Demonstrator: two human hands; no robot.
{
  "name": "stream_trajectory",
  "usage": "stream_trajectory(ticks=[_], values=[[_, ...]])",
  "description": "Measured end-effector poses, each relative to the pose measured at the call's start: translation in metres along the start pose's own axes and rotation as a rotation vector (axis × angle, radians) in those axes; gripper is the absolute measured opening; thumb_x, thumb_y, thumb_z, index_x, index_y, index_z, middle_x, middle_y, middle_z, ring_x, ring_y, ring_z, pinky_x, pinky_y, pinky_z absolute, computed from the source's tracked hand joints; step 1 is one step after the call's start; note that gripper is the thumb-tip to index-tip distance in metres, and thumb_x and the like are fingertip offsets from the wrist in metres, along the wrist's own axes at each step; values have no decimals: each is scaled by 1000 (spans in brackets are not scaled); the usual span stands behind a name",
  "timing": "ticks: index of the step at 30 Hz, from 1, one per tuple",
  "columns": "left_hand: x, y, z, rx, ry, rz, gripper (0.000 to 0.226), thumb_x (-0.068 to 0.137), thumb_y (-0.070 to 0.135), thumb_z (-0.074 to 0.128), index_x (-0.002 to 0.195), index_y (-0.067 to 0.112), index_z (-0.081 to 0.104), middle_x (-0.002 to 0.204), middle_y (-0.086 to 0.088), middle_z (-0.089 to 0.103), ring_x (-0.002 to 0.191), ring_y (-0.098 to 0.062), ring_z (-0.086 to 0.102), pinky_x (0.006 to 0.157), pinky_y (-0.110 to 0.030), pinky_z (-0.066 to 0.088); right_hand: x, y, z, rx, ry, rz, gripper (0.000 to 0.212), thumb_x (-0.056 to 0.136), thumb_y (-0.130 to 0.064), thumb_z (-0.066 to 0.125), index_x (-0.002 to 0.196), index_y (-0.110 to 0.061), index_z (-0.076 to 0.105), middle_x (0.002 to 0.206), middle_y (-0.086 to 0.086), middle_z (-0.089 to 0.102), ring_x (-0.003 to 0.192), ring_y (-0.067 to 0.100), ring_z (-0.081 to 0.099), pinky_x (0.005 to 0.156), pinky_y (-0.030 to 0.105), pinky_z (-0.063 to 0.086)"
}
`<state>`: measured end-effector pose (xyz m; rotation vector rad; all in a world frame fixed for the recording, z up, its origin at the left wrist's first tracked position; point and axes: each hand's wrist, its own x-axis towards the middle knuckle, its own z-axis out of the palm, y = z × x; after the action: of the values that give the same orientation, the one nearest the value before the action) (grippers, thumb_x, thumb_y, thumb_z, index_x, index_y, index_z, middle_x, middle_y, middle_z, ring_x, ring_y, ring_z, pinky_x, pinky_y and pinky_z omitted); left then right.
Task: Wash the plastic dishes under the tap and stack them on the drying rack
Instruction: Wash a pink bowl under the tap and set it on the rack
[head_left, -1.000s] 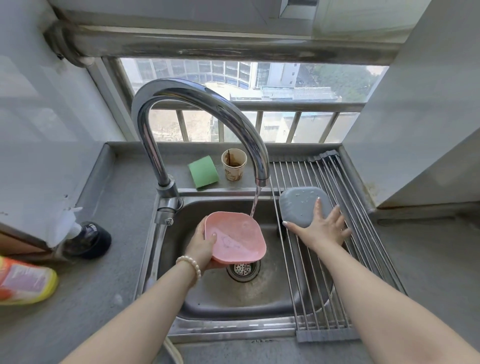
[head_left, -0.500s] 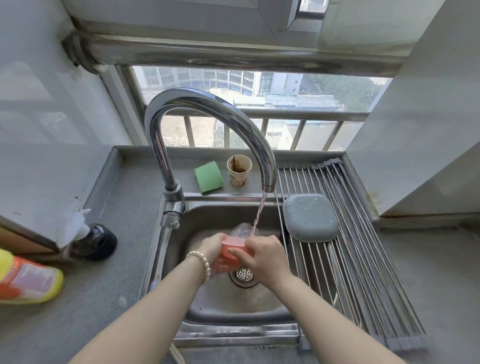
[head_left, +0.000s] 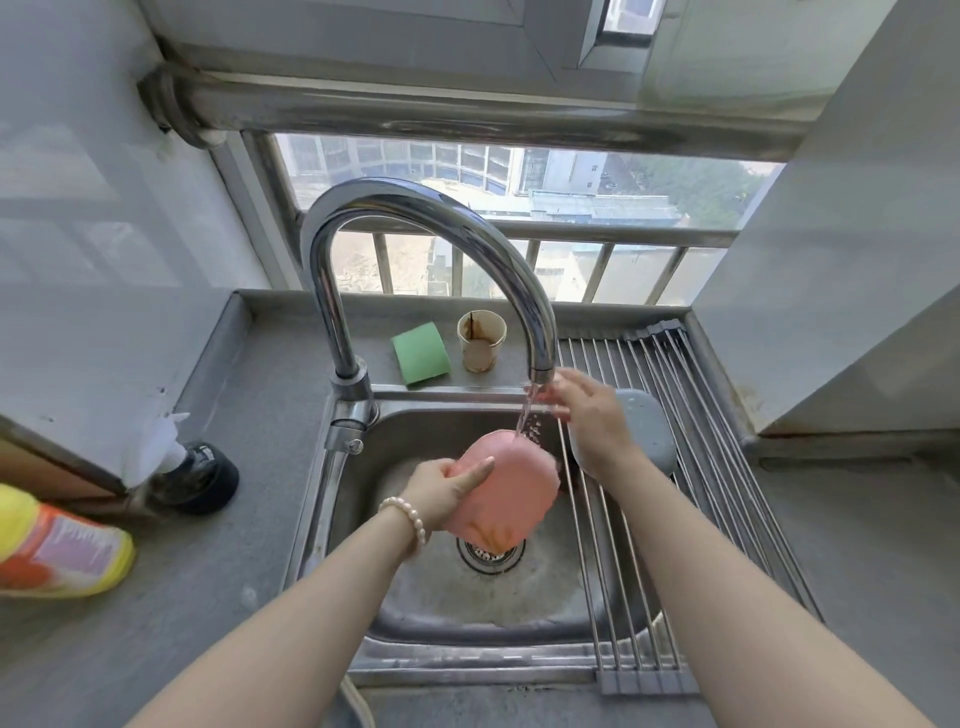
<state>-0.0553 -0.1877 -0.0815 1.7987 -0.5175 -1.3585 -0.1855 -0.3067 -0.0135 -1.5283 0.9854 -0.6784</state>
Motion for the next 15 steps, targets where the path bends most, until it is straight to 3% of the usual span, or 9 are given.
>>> stream_trajectory(ticks=[2,4,6,9,12,15], values=[[1,-3,2,-32,18,-51,38,83,45,66,86,8,60,85,-10,65,83,-29,64,77,-50,57,-3,-27,-3,59,32,-126,41,95,-38,33,101,-18,69,97,5,72,92,13,65,88,35,45],[4,-6,4,-122,35,-102,37,88,40,62,95,4,62,90,-12,65,86,-30,63,82,-52,54,-9,-55,-6,88,45,-249,42,94,-45,32,99,-26,69,94,0,73,93,11,66,92,31,42],[3,-7,8,-232,49,-150,34,91,35,59,98,2,61,91,-12,64,88,-29,61,84,-50,53,-14,-69,-7,61,44,-354,34,96,-38,42,88,-20,70,78,-4,71,81,11,65,82,24,46],[1,-8,13,-384,63,-217,30,96,33,52,101,4,59,100,-13,64,96,-30,60,84,-47,50,-19,-71,-2,4,32,-466,33,95,-23,54,73,-2,67,63,18,61,62,32,55,63,37,46],[-3,-8,16,-516,66,-273,31,97,34,49,107,6,59,101,-12,64,92,-29,61,77,-47,51,-28,-67,3,21,34,-480,34,90,-34,59,72,-6,67,61,6,60,59,15,52,57,26,43],[-6,-8,17,-596,63,-291,30,98,34,46,103,8,60,95,-11,65,80,-26,61,68,-44,50,-40,-64,11,-14,12,-504,23,89,-39,61,74,-22,65,62,-13,60,61,2,54,61,17,43]])
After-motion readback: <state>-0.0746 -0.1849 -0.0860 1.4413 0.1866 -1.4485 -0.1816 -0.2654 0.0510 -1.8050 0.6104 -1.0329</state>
